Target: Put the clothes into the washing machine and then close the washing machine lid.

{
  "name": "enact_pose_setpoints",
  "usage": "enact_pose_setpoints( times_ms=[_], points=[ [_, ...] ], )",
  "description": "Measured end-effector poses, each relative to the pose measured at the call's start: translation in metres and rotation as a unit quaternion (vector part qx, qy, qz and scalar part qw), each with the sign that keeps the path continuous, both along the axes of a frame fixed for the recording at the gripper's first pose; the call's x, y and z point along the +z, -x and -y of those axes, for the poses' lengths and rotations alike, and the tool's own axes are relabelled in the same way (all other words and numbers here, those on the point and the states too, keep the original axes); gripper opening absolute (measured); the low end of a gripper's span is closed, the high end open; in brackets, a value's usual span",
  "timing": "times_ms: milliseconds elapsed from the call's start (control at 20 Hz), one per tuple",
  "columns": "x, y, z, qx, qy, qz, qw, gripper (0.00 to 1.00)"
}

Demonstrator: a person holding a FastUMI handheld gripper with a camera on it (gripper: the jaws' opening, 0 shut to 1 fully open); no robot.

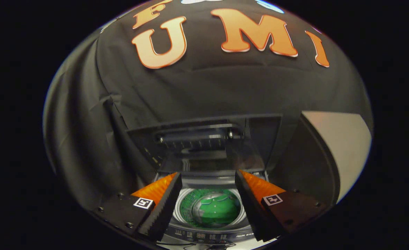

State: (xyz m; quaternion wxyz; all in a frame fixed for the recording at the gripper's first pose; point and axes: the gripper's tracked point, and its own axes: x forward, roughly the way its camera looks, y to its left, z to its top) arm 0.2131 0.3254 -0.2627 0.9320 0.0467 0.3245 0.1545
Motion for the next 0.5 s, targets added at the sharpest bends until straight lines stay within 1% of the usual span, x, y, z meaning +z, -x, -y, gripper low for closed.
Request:
enact_pose_setpoints(
  times_ms=[250,400,500],
  points=[
    [0.047,-0.036,-0.012,0.008,-0.005,0.049,0.999,0.99],
    [0.059,-0.066,-0.021,0.012,0.000,0.068,0.998,0.99],
    [0.057,-0.085,-0.023,0.014,0.006,0.071,0.997,0.98]
  ],
)
